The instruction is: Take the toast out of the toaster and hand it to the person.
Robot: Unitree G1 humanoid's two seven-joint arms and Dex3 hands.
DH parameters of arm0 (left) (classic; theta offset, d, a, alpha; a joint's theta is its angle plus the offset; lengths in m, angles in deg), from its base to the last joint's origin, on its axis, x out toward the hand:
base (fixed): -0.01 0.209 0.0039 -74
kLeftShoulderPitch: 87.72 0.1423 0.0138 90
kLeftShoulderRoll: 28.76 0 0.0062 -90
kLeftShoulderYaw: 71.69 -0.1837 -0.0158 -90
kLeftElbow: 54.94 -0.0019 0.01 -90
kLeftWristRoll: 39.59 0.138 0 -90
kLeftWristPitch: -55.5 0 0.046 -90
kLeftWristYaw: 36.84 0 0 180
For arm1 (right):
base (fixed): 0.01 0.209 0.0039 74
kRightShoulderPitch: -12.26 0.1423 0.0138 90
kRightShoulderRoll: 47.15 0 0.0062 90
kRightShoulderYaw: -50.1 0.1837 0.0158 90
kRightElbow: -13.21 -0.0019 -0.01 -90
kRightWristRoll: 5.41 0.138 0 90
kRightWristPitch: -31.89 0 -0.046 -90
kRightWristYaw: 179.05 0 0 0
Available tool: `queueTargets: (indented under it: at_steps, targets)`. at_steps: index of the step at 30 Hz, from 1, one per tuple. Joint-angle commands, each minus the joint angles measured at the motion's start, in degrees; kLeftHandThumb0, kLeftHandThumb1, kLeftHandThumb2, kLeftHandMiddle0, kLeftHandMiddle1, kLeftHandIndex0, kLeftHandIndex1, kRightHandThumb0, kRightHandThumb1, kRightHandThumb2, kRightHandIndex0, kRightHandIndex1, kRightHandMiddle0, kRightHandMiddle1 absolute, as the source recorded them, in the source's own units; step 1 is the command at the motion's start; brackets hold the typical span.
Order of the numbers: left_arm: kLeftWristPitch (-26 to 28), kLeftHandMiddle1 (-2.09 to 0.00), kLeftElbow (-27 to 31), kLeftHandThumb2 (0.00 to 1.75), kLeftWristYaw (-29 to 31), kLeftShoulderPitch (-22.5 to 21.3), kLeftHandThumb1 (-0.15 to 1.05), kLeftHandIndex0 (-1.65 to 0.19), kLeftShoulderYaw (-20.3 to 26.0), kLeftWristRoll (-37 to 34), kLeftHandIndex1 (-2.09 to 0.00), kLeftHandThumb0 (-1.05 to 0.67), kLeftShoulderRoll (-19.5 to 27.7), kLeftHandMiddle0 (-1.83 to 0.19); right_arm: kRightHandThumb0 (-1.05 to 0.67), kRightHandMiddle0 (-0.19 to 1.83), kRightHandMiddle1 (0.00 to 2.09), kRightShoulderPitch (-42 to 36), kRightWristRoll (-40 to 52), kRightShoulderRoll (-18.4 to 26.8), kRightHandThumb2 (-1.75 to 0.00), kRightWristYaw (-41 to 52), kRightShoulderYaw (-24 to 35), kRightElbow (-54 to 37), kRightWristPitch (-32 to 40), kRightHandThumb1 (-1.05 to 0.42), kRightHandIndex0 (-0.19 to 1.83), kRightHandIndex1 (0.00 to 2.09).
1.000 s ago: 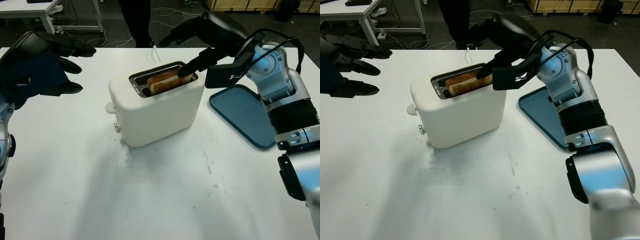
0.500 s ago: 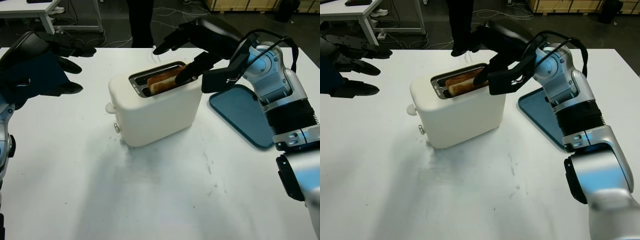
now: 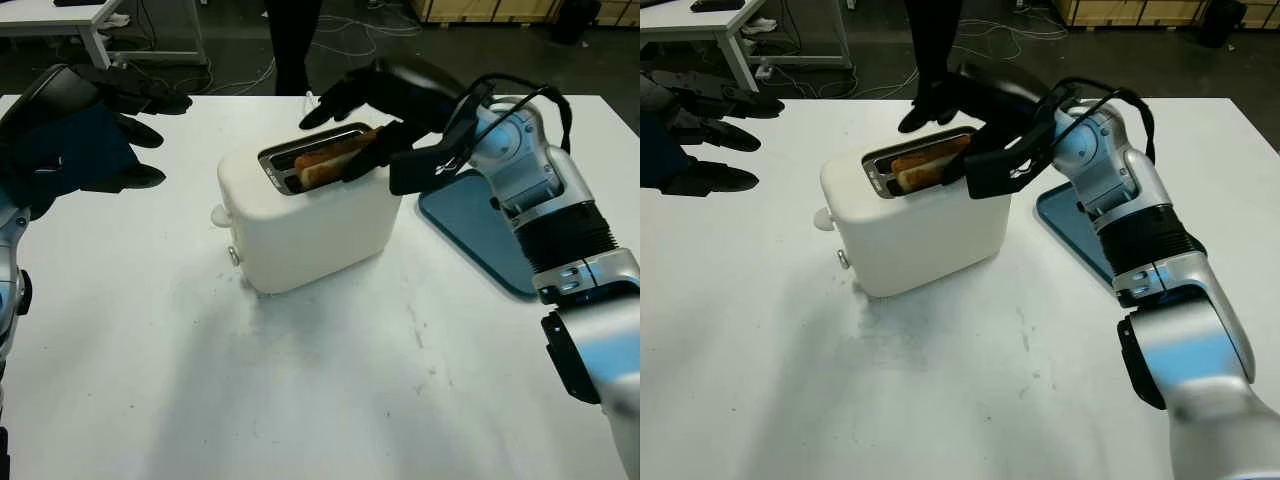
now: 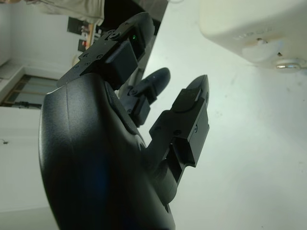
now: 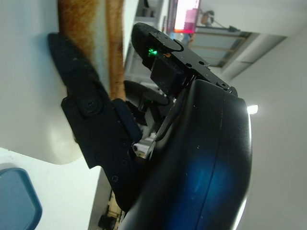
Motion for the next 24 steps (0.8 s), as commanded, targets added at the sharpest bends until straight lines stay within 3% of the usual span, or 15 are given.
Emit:
queueTargets:
  at_steps: [1, 9, 17, 19, 21, 24]
  targets:
    - [-0.2, -0.56, 0.1, 0.00, -0.3, -0.1, 0.77, -0.74, 0.0, 0.4, -0.01, 0.23, 0.2, -0.62, -0.57, 0.90, 0.06, 0.1, -0.8, -0.4, 0.00, -0.8, -0.8, 1.3, -1.9, -0.70, 0.54, 0.96]
    - [0.5, -0.56, 0.2, 0.00, -0.2, -0.3, 0.77, -0.75, -0.2, 0.5, -0.01, 0.23, 0.3, -0.62, -0.49, 0.92, 0.08, -0.1, -0.2, -0.5, 0.00, -0.3, -0.8, 3.1, -3.3, -0.68, 0.56, 0.95]
    - [0.2, -0.55, 0.3, 0.00, -0.4, -0.1, 0.77, -0.74, -0.3, 0.8, -0.01, 0.23, 0.4, -0.62, -0.37, 1.11, 0.23, -0.4, -0.1, -0.7, -0.02, 1.4, -0.8, 2.3, -1.6, -0.75, 0.87, 1.14]
    - [0.0, -0.55, 0.2, 0.00, -0.4, 0.0, 0.77, -0.75, -0.2, 0.8, -0.01, 0.23, 0.4, -0.62, -0.37, 1.00, 0.60, -0.6, 0.1, -0.9, -0.01, 1.9, -0.7, 2.2, -0.9, -0.78, 0.89, 1.23]
    - [-0.4, -0.55, 0.2, 0.00, -0.5, 0.2, 0.77, -0.75, 0.0, 0.7, -0.01, 0.24, 0.2, -0.63, -0.39, 0.85, 1.17, -0.9, -0.1, -1.1, 0.00, 1.9, -0.7, 1.9, -0.2, -0.78, 0.91, 1.39]
    - [-0.6, -0.54, 0.2, 0.00, -0.6, 0.4, 0.77, -0.75, 0.0, 0.7, -0.01, 0.24, 0.2, -0.63, -0.43, 0.81, 1.63, -1.5, -1.6, -1.1, 0.00, 0.2, -1.1, 1.3, 0.3, -0.75, 0.98, 1.65]
